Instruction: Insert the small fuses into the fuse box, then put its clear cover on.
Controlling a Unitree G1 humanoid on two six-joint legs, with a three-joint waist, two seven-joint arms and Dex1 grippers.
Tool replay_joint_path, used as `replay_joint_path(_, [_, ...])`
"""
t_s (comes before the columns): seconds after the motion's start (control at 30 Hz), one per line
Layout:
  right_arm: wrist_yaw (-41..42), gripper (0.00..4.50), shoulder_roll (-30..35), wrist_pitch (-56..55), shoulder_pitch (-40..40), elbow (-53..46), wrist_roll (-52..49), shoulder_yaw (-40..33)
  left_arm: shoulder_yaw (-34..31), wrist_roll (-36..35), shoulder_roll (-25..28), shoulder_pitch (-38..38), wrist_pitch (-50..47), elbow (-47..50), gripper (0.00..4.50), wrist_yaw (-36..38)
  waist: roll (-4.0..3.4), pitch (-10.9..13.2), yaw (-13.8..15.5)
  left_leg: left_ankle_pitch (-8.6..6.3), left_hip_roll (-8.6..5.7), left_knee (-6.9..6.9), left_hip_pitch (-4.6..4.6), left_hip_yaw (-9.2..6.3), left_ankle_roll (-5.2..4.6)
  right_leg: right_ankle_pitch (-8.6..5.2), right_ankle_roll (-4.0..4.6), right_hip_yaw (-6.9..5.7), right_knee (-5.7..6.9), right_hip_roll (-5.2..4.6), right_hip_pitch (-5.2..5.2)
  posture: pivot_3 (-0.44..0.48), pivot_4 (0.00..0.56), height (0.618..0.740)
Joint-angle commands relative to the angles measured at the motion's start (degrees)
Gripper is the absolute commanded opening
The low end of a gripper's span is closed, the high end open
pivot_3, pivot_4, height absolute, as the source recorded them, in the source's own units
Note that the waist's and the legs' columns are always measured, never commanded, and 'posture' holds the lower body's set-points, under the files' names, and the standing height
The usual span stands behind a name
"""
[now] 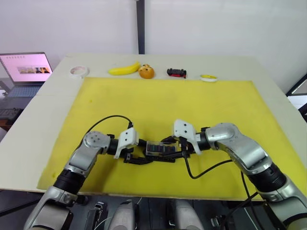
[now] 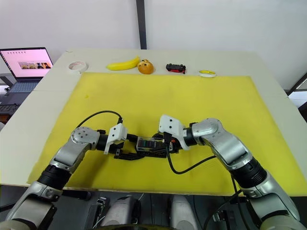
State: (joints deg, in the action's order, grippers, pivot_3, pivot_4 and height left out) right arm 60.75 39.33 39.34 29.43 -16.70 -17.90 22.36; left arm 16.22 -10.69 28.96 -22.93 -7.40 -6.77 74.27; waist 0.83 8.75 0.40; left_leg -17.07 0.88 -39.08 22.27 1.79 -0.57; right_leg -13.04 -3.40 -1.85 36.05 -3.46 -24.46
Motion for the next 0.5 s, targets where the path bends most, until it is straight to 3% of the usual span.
replay_joint_path(0.03, [-0.05, 1.69, 1.83, 5.69, -1.34, 2.84, 0.91, 1.43, 3.13, -0.45, 0.25, 1.09, 0.78, 1.81, 2.54, 3.51, 0.0, 0.0, 0.03, 0.0, 0.0, 0.0, 0.0, 0.0, 0.0, 0.0, 0.0, 0.0, 0.0, 0.0, 0.0, 0.0, 0.15, 0.737])
replay_joint_path(0.33, [0.34, 1.69, 3.07, 12.09, 1.44, 2.26, -0.44, 2.09, 3.54, -0.31, -0.64, 0.6, 1.28, 1.09, 2.54, 3.02, -0.02, 0.01, 0.25, -0.04, -0.01, 0.01, 0.04, 0.0, -0.05, 0.0, 0.0, 0.0, -0.05, -0.12, -0.01, 0.0, 0.15, 0.737])
replay_joint_path(0.5, [0.21, 1.69, 3.78, 8.96, 0.84, 2.63, 1.87, 4.25, 3.6, -0.26, -1.22, 1.06, 1.28, 1.38, 2.54, 2.25, -0.02, 0.01, 0.33, -0.06, -0.04, 0.01, 0.07, 0.0, -0.08, -0.01, 0.0, 0.0, -0.11, -0.13, -0.01, 0.0, 0.15, 0.737])
